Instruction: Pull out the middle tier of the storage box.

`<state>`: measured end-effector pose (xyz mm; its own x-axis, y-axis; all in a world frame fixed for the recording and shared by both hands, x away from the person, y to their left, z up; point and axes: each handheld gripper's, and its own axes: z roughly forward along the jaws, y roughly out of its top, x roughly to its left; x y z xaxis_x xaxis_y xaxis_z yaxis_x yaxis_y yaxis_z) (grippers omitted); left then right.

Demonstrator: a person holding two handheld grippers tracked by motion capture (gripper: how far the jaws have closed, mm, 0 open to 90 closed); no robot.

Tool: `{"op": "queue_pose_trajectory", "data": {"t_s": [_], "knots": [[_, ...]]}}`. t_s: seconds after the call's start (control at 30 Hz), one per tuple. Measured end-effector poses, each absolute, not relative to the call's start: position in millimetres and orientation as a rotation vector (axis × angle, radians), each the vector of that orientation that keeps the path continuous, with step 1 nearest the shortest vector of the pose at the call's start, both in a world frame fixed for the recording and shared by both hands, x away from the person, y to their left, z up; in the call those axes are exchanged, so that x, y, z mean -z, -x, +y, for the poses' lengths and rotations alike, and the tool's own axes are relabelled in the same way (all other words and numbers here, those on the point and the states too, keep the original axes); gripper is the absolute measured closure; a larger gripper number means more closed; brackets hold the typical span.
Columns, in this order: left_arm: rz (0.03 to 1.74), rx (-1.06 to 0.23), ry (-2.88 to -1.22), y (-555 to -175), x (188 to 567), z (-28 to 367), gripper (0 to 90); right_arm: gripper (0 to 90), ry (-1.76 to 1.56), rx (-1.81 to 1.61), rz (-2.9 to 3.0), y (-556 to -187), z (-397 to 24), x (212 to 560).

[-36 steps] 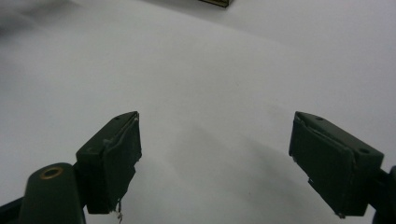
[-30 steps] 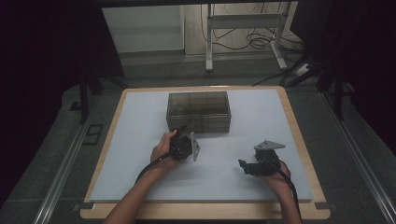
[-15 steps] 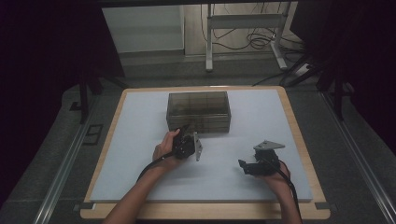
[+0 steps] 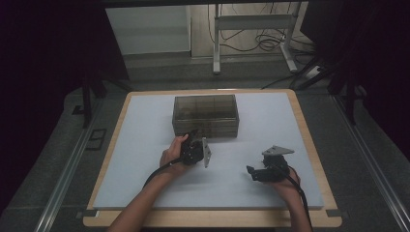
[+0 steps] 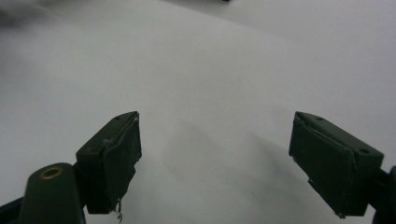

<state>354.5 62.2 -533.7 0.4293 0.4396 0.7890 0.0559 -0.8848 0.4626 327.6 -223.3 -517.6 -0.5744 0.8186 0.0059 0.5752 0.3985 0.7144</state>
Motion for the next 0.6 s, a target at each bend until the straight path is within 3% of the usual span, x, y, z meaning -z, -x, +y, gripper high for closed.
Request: {"op": "queue_pose_trajectory", "data": {"t_s": [0.6], "knots": [[0.395,-1.455,-2.314,-354.4,534.1,56.9,46.0,16.5,-1.207,-0.975,2.316,-327.6,-223.0,518.0]]}}
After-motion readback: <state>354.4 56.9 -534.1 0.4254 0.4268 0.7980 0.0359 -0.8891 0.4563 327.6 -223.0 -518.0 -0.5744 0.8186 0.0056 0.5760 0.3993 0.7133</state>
